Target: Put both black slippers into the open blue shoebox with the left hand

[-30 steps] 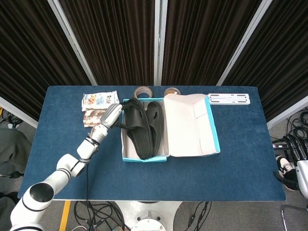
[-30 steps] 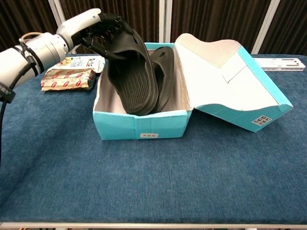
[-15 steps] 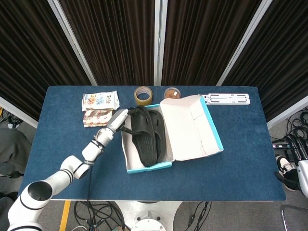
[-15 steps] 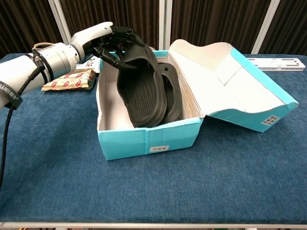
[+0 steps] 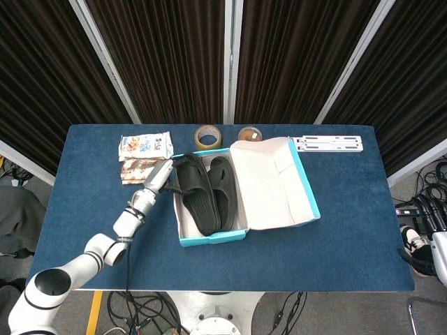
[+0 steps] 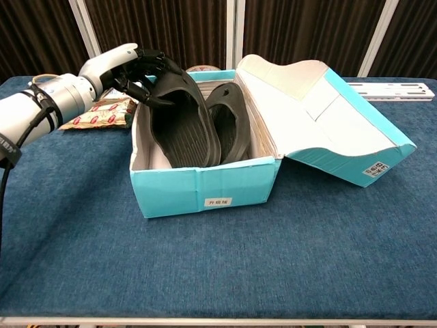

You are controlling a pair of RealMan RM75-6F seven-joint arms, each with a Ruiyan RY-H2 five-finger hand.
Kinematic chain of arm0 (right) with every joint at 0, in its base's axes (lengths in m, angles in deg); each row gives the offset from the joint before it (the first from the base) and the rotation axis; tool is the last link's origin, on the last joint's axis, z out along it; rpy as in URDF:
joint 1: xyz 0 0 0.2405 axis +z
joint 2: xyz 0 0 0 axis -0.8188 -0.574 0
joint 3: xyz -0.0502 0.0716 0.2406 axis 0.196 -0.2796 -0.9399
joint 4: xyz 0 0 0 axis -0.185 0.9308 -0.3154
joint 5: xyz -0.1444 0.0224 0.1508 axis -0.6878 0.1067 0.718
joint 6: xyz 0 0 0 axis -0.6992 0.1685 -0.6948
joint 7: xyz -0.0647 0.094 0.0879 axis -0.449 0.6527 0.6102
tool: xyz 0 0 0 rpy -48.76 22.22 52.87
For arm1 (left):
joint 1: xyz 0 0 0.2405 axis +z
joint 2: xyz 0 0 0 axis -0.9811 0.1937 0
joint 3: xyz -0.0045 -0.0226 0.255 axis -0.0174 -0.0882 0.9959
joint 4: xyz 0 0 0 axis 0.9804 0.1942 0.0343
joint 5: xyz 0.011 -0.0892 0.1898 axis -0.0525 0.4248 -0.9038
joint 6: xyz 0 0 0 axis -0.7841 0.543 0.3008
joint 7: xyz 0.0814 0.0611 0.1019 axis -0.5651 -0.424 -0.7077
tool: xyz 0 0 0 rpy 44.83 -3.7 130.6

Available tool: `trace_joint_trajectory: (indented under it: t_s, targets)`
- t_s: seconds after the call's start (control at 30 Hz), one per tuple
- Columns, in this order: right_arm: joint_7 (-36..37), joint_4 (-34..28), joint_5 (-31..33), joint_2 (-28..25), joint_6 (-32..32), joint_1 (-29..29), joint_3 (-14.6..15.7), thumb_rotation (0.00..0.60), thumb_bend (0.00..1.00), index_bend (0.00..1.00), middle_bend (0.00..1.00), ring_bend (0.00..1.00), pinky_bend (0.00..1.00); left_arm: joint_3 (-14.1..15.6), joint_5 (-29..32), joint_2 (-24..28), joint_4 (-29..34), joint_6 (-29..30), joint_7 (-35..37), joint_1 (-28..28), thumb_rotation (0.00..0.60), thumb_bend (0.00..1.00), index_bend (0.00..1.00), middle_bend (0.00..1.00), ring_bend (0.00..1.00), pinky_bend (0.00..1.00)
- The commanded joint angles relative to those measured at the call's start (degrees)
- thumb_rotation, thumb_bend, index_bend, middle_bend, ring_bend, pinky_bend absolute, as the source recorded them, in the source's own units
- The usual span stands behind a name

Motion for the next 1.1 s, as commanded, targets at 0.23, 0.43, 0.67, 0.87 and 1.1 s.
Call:
trace_joint_trajectory:
  t_s: [0.23,0.43,0.67,0.87,1.1]
  targets:
    - [-0.1,-0.21,-0.06,-0.14,0.2,-0.13,0.02,0.6,0.03,0.0,0.06,0.0,0.0,1.41,-1.18,1.3,2.27,-2.52,4.26,0.34,0.6,0.11,0.41,0.42,0.22,0.33]
    - [-0.17,-0.31,-0.3,-0.23,0.42,-0.21,0.05,0.6,0.03,0.0,0.06,0.0,0.0,1.69,-1.11,3.34,4.8,-4.23,1.48,0.26,0.6,0.11,0.17,0.13,0.05,0.23]
    - [0.01,-0.24,-0.56,-0.34,1.01,-0.55,0.13,0.6,0.03,0.0,0.06,0.0,0.0,1.83,-1.84,7.38,10.72,-1.83,-7.66,1.0,0.6,0.11,0.13,0.07,0.01,0.21]
    - [0.3,0.0,-0.91,-0.23,1.23,-0.66,0.25,0.6,0.03,0.0,0.06,0.0,0.0,3.81,-4.7,14.71,19.53,-2.14,-15.97,0.37,0.6,0.11,0.13,0.07,0.01,0.2]
    - [0.97,0.58,-0.98,0.05,1.32,-0.72,0.26,0.6,0.03,0.0,0.06,0.0,0.0,3.84,-4.09,20.17,28.4,-5.0,-28.87,-0.97,0.6,0.14,0.21,0.12,0.01,0.19]
